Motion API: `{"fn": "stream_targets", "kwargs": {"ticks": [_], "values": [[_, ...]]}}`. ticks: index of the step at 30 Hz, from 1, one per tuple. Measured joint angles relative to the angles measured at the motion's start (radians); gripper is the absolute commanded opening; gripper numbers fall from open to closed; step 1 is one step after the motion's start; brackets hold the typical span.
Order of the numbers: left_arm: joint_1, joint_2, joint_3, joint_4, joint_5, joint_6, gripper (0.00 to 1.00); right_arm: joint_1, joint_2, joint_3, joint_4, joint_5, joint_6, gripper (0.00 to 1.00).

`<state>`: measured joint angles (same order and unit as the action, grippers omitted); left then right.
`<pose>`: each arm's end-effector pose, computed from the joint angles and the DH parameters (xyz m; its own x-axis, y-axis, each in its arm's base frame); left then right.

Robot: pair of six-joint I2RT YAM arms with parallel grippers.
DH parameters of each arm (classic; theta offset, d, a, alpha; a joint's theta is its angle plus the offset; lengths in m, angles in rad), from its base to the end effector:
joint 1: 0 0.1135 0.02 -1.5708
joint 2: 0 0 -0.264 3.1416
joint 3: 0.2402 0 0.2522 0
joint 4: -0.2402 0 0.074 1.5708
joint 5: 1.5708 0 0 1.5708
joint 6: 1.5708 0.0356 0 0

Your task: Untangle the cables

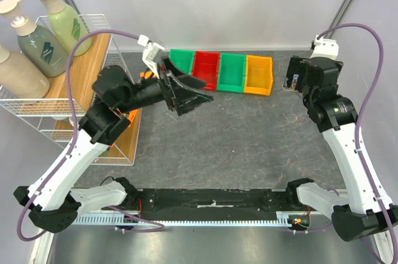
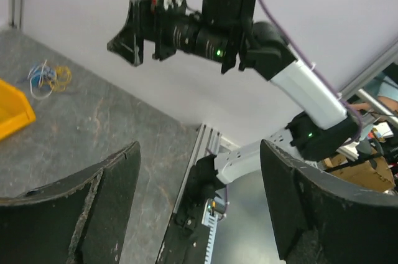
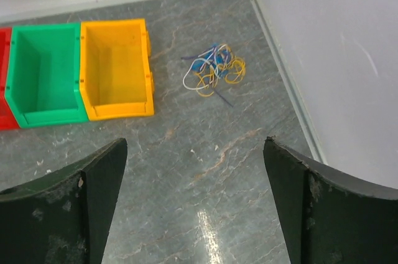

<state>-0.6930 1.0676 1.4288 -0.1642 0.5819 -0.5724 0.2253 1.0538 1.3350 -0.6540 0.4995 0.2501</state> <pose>0.1432 -0.1443 0.5078 -0.3871 -0.2667 -0.8826 0.8788 0.1831 -0.4407 0.2048 0.0294 0.4303 -0.2849 0.1576 -0.9455 0.3192 0.9457 0.0615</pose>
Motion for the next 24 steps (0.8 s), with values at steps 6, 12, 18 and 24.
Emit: {"fn": "stream_targets", "kwargs": {"ticks": [6, 12, 18, 24], "values": [[-0.111, -0.035, -0.175, 0.0, -0.079, 0.015, 0.83, -0.01, 0.056, -0.053, 0.014, -0.053, 0.015, 0.98], [-0.141, -0.093, -0.301, 0.001, -0.079, 0.015, 0.84, -0.193, 0.128, -0.142, 0.096, -0.161, 0.101, 0.98], [-0.141, -0.24, -0.412, -0.014, -0.074, 0.015, 0.85, -0.438, 0.256, -0.22, 0.247, -0.251, 0.253, 0.98], [-0.145, -0.359, -0.509, -0.003, -0.039, 0.01, 0.85, -0.505, 0.507, -0.179, 0.42, -0.376, 0.329, 0.9]]}}
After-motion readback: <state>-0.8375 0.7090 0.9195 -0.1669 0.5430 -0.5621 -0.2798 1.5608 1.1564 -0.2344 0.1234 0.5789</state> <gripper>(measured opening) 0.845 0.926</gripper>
